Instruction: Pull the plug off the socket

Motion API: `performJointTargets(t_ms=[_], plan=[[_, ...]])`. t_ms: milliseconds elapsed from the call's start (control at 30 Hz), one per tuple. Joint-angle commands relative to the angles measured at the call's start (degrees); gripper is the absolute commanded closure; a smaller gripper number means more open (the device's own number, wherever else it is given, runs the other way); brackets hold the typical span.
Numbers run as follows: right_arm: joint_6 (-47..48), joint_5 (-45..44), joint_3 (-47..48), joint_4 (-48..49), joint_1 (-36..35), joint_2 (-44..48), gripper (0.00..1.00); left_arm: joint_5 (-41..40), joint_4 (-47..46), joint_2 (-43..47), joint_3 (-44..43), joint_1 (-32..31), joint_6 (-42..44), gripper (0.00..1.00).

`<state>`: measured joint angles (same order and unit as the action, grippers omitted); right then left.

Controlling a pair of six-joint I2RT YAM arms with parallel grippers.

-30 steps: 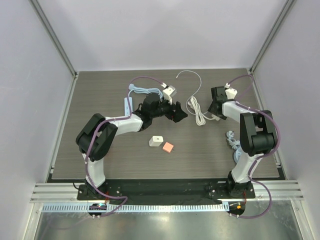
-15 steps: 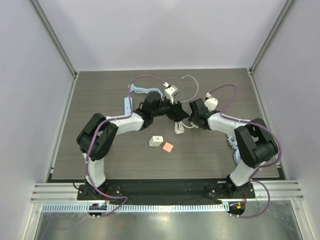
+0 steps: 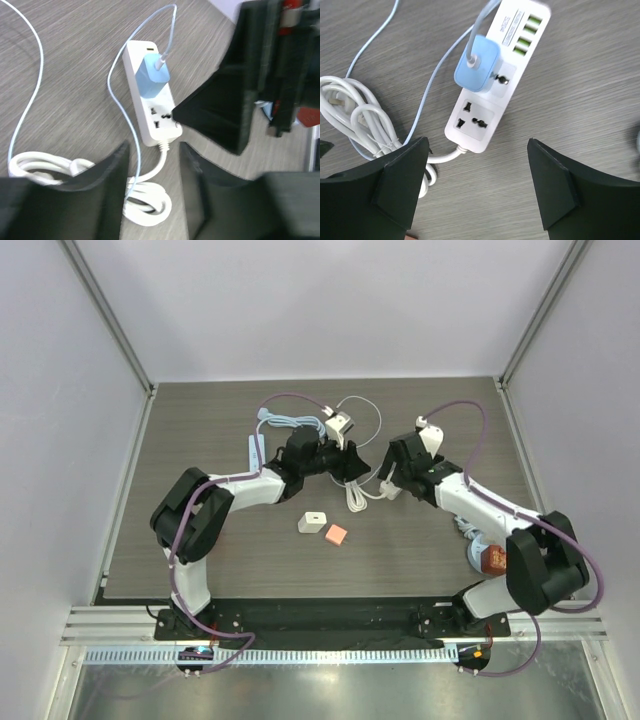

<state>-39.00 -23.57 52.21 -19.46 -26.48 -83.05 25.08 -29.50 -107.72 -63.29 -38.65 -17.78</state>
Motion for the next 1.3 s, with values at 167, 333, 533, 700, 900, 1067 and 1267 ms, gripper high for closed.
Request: performJointTargets(t_ms=[167,333,533,700,900,1067,1267], plan=[[15.7,-1.9,6.1,-1.4,3.1,4.9,0.24,-1.3,-5.1,-2.4,-2.5,0.1,-6.4,0.74],[21.9,11.7,6.4,3.8,10.3,3.1,0.19,2.6,-7.3,-7.5,-5.5,-0.7,-10.4,0.94],[23.7,22.0,3.3,10.8,12.9,2.9,0.15,6.8,-1.4,-12.2,-12.5,-1.2,-11.4,1.0],[25.2,26.9,0.7,14.0,12.9,2.1,0.16,8.8,-0.7,-15.1,-15.8,-1.5,-14.3,1.0],[26.7,25.6,-1.6,17.1,12.9,0.5,0.18,9.7,4.6,-19.7,-20.6,-2.0,-17.2,1.0],[26.3,24.1,-0.3,16.6,12.9,-0.8,0.21,9.8,5.1,-20.9,-21.1,-2.1,-19.1,1.0],[26.2,24.0,3.1,13.6,12.9,-3.7,0.41,9.2,5.2,-20.6,-20.3,-2.4,-19.4,1.0]])
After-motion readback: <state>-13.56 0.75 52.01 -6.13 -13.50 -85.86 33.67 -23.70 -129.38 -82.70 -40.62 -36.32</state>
